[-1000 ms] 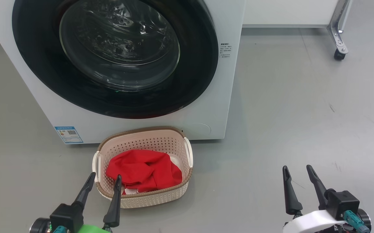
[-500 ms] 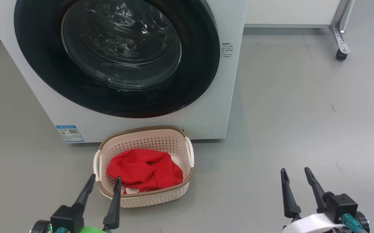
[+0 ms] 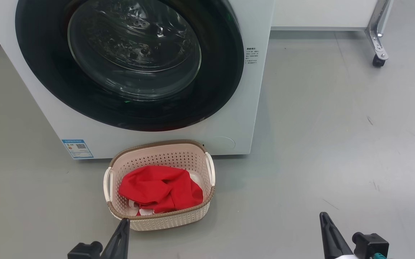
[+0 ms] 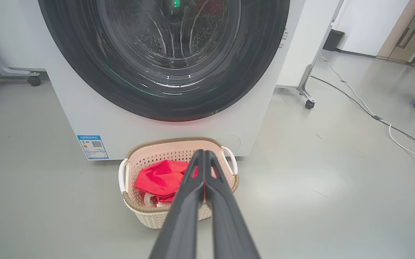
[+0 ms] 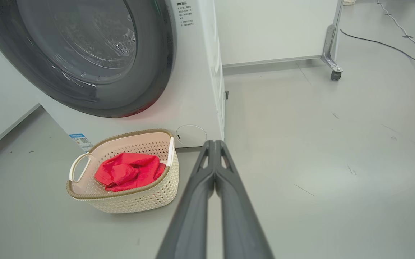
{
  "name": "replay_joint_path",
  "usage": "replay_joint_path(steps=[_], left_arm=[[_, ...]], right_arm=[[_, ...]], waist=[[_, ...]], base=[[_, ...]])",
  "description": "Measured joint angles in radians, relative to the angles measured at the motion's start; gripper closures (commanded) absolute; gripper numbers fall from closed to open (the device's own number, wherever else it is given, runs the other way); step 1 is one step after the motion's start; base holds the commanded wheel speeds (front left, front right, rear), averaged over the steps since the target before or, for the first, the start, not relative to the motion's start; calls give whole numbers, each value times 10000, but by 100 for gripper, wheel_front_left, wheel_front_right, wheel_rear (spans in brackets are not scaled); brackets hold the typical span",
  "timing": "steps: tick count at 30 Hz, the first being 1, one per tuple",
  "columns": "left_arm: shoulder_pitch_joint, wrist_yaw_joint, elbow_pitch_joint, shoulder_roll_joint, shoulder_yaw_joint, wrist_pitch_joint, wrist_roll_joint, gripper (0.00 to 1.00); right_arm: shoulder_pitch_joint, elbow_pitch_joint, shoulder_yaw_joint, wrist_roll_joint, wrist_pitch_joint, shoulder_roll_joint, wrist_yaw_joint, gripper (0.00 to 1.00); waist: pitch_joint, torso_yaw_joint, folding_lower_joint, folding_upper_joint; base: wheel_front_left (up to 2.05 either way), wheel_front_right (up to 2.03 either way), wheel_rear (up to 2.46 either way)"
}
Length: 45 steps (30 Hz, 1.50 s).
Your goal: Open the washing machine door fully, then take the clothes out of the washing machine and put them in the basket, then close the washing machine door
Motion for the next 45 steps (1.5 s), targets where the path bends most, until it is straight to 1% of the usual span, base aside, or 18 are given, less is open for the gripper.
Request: replay_joint_path(steps=[3,26,33,37,39,43,45], left_arm=[[0,-50,-25,0,21,0,-420,100],[-60,-311,-54,-33,708,527,-3465,100],[-165,-405,8,-29,943,702,-4318,100],[-249,-487,54,-29,1032,794,-4861,100],[-299,-489,88,-29,1093,836,-5102,100],[-378,-525,153,-27,1243,941,-5605,100],[-411,-587,190,-25,1292,1012,-5925,100]], right_arm=[[0,-73,2,362,0,0,73,100],[-143,-305,-546,3645,625,-125,259,100],[-319,-313,-690,4583,796,-196,414,100],[-425,-307,-784,5139,918,-238,428,100],[-502,-307,-834,5438,1003,-270,510,100],[-579,-301,-922,5992,1108,-322,516,100],[-640,-293,-961,6253,1164,-339,602,100]], waist=[[1,-8,0,0],[9,-56,0,0],[8,-71,0,0],[7,-80,0,0],[7,-84,0,0],[5,-92,0,0],[4,-97,0,0]], base=[[0,0,0],[0,0,0],[0,0,0],[0,0,0],[0,0,0],[0,0,0],[0,0,0]])
